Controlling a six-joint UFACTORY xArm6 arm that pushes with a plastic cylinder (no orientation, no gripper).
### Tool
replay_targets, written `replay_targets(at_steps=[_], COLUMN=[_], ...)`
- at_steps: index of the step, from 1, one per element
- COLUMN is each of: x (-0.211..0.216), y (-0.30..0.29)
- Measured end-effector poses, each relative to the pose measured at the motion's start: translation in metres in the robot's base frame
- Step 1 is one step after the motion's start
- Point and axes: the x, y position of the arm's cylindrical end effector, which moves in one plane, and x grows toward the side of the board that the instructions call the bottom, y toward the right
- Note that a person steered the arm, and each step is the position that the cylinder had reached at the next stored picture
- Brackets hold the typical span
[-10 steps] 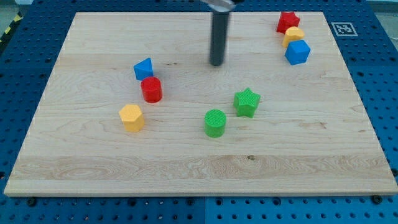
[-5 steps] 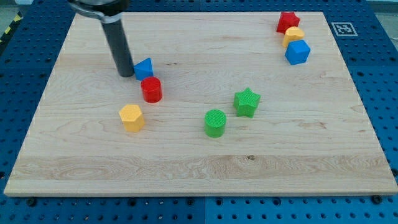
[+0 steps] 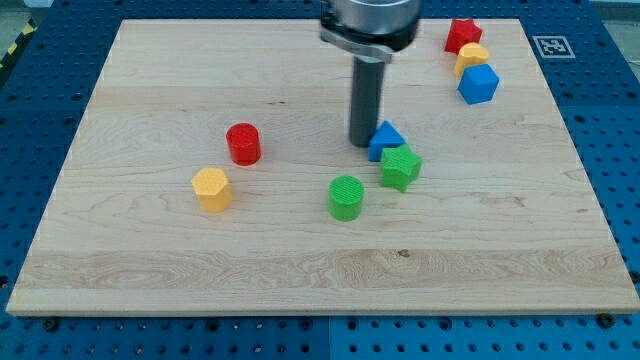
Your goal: Move blue triangle towards center right
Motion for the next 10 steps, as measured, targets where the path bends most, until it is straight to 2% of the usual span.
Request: replay_targets(at_steps=[2, 7, 10], x=[0.029, 0.032, 0.032], y=[0.009, 0.139, 0.154])
